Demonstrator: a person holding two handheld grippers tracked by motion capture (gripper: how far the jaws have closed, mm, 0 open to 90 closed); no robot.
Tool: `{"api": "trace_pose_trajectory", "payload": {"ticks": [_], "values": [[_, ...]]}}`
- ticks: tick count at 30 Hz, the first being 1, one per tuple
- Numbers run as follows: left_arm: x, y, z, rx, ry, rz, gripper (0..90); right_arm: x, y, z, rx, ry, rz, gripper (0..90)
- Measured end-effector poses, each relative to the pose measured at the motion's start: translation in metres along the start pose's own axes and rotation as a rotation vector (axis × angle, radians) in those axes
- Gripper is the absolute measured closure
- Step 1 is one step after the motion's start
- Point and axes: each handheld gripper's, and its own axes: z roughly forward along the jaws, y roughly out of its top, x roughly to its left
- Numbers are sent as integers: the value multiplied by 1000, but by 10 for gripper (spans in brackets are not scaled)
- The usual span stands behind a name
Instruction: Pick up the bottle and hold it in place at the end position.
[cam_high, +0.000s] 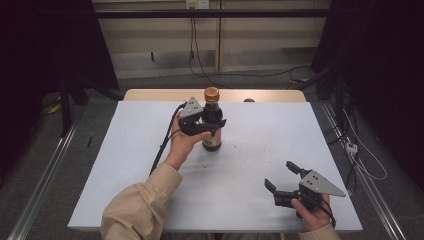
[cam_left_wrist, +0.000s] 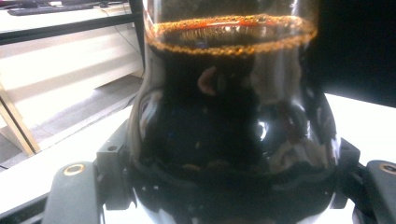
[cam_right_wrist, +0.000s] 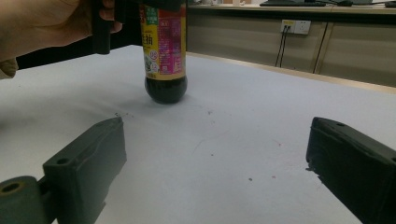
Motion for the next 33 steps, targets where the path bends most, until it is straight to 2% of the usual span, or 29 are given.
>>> {"api": "trace_pose_trajectory", "payload": {"ticks": [4, 16, 19, 25, 29, 33], "values": [[2, -2, 3, -1, 2, -13, 256, 0, 0, 0, -1, 2, 1, 42], [0, 1, 5, 7, 4, 19, 255, 0, 0, 1, 2, 1, -3, 42], [-2, 1, 6, 1, 5, 11, 255, 0, -1, 1, 3, 1, -1, 42], [-3, 0, 9, -13, -20, 15, 255, 0, -1, 1, 3, 3, -1, 42], [-6, 1, 10, -7, -26, 32, 254, 0, -1, 1, 3, 3, -1, 42], [-4, 0, 10, -4, -31, 23, 253, 0, -1, 0, 5, 2, -1, 42]]}}
